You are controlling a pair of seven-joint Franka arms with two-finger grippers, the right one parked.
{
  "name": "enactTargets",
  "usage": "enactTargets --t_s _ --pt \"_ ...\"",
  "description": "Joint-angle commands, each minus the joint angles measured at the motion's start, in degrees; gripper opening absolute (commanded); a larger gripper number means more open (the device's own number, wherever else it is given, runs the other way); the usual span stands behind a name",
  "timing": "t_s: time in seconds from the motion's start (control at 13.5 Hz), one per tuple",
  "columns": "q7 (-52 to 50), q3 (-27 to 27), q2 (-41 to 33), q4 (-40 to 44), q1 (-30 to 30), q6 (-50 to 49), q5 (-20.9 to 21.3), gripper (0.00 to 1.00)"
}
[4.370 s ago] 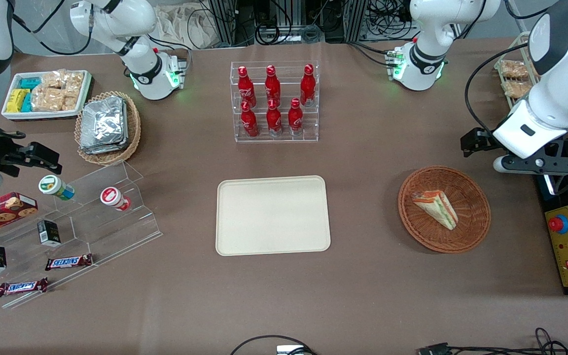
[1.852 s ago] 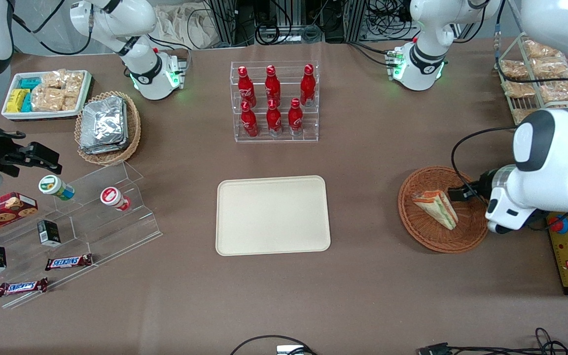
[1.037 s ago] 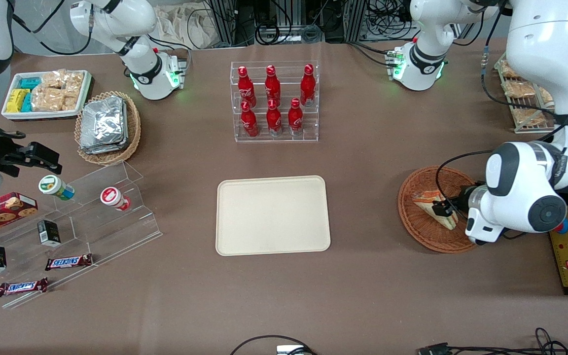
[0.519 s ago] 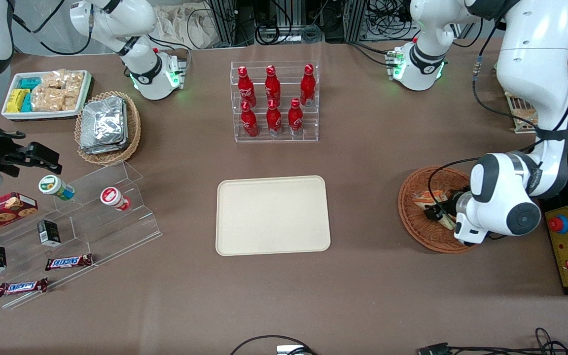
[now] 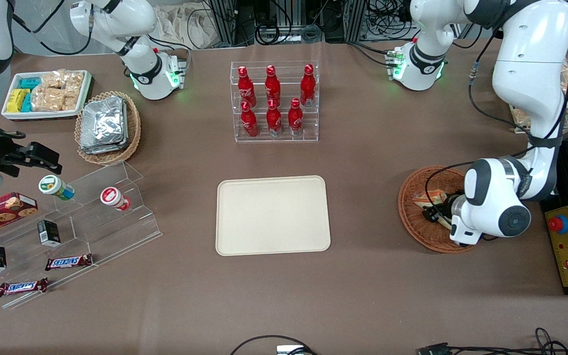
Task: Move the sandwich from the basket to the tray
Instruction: 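Lift the sandwich out of the basket with the left gripper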
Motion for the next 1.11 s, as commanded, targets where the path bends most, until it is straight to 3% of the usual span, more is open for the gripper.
enactTargets --t_s 0.0,0.3,0.52,0.74,1.04 --pt "-0.43 -0.12 -2.08 -0.70 0.28 0.06 -0.80 0.03" --pt "1.06 -0.20 -5.33 1.58 0.28 -4.93 -0.27 0.00" --pt "9.03 -0.64 -8.15 6.22 -0.25 -11.60 -0.71 0.00" --pt "15.80 -3.71 -7.46 17.20 -0.60 -22.76 -0.19 0.00" --pt "26.08 -6.88 -7.37 21.44 -2.79 -23.93 1.04 0.00"
